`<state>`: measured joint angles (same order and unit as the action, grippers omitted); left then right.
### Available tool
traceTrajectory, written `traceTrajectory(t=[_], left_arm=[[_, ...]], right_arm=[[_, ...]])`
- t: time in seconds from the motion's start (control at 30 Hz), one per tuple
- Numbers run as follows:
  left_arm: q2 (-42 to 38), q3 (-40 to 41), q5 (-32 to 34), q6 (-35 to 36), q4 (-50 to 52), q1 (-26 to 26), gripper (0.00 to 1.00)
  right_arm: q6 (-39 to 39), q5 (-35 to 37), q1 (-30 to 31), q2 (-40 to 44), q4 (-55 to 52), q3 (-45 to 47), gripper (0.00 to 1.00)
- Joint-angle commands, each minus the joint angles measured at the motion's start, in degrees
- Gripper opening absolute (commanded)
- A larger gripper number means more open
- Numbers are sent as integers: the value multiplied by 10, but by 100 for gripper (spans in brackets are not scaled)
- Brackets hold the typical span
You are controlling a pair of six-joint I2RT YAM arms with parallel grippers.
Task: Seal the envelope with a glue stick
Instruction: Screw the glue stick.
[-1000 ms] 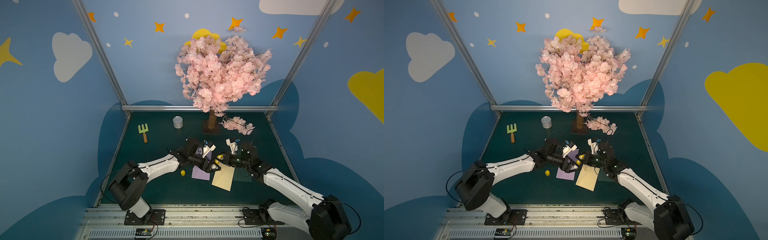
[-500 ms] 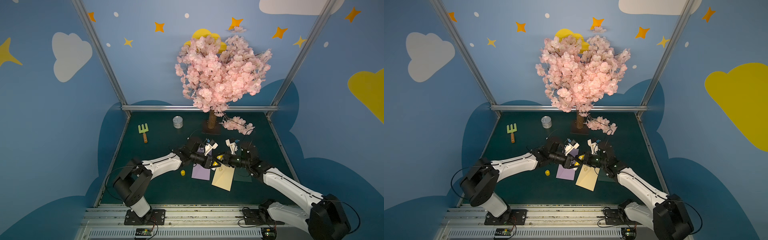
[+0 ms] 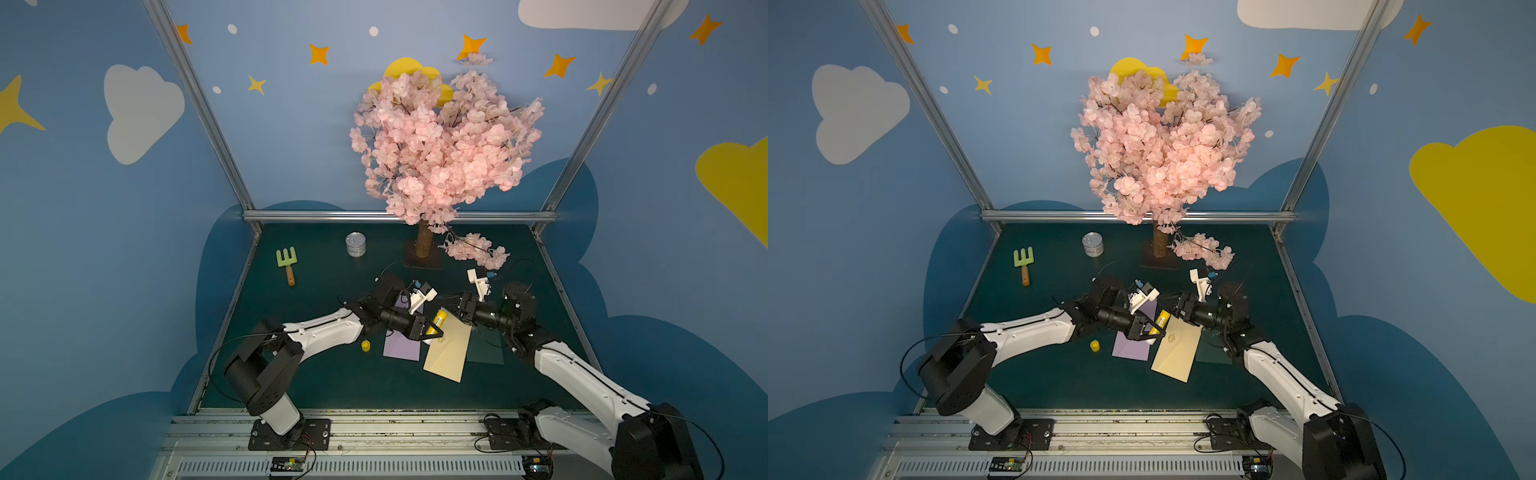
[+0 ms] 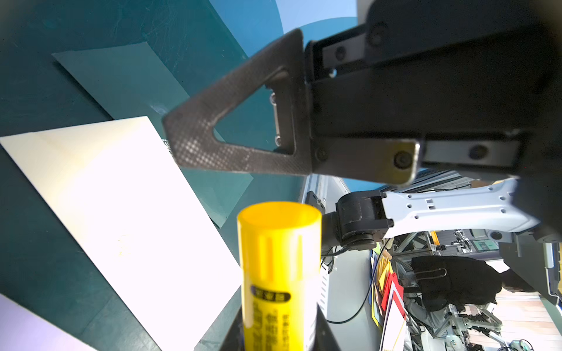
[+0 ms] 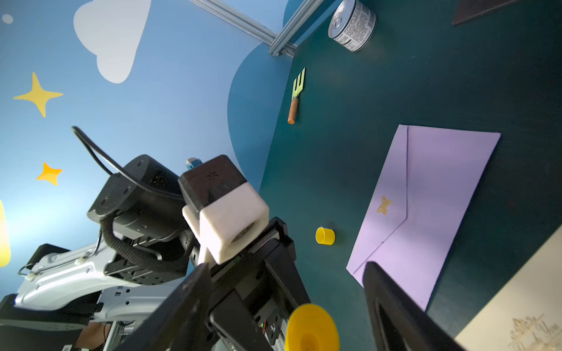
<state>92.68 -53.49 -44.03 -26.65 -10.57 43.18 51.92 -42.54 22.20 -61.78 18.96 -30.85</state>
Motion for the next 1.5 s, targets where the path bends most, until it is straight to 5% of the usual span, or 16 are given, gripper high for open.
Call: traceTrajectory(t=[0.0, 0.4, 0.57, 0.87, 1.03, 1.27, 1.47], left_arm=[[-26, 9, -18, -11, -34, 0, 3], [-43, 16, -32, -26, -54, 0, 3], [-44, 23, -32, -29, -57, 1, 3], [-39, 22, -23, -31, -54, 1, 3], [-39, 21, -49, -40, -60, -3, 3], [-56, 11, -163, -79, -89, -22, 3], [-54, 26, -229, -214, -252, -25, 3]], right_arm=[[19, -87, -4, -16, 75, 7, 68], [77, -145, -9, -61, 191, 27, 36], [94, -156, -13, -64, 224, 29, 33], [64, -158, -13, -53, 158, 23, 22], [26, -166, -13, -34, 132, 21, 2], [96, -240, -7, -28, 360, 44, 0], [218, -261, 7, -76, 615, 43, 0]])
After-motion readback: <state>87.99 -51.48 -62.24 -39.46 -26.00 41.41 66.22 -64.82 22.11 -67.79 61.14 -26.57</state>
